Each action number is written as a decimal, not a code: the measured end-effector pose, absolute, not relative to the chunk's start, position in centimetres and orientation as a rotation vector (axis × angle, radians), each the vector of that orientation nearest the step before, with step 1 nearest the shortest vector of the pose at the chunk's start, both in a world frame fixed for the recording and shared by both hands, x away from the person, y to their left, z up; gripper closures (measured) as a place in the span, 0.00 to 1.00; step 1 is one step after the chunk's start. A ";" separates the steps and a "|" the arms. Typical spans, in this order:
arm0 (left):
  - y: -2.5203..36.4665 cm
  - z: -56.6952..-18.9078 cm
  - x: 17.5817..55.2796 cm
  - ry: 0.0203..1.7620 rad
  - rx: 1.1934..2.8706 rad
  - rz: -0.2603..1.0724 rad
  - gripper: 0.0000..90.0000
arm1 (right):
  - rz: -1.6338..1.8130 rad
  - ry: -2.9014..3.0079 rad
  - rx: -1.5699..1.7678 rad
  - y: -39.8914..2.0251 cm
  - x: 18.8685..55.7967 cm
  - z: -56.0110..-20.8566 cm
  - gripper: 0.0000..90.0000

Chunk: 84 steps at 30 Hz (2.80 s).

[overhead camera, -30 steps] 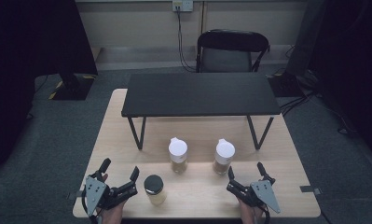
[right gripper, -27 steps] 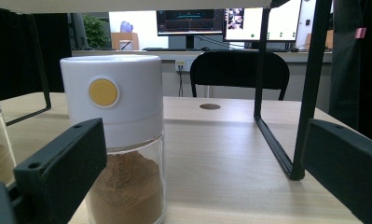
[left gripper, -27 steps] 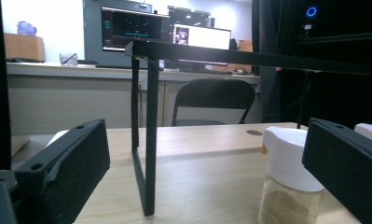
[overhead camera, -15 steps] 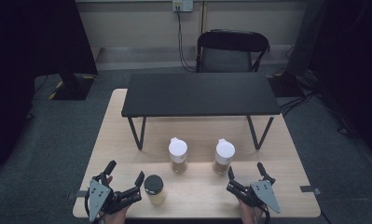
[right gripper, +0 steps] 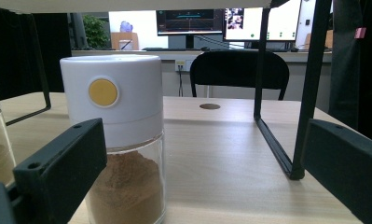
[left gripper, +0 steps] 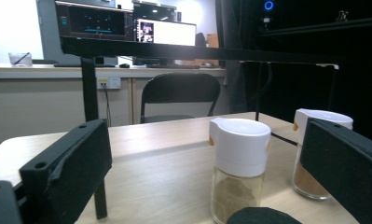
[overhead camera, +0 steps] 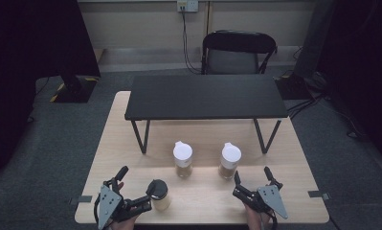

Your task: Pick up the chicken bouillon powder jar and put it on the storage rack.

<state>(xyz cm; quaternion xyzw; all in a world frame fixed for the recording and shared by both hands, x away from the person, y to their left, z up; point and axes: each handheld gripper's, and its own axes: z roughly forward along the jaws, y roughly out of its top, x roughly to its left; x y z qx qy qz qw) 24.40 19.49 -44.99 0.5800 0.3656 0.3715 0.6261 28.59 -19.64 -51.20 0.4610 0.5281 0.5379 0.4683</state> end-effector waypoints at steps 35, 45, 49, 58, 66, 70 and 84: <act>17.5 -48.7 23.8 0.811 1.455 0.735 0.13 | 1.317 1.297 1.130 -19.6 28.6 -51.2 0.00; 17.2 -49.6 24.0 0.810 1.492 0.744 0.25 | 1.315 1.298 1.132 -19.6 28.6 -51.2 0.00; 17.2 -49.8 24.2 0.812 1.499 0.740 0.29 | 1.315 1.296 1.132 -19.6 28.6 -51.2 0.00; 16.9 -50.0 24.5 0.804 1.513 0.748 0.38 | 1.315 1.295 1.132 -19.6 28.6 -51.2 0.00; 16.8 -50.0 24.4 0.811 1.502 0.756 0.39 | 1.317 1.296 1.131 -19.6 28.6 -51.2 0.00; 16.8 -49.9 24.4 0.824 1.500 0.754 0.39 | 1.318 1.295 1.131 -19.6 28.6 -51.2 0.00; 16.8 -48.8 24.3 0.831 1.490 0.749 0.39 | 1.317 1.294 1.132 -19.6 28.6 -51.2 0.00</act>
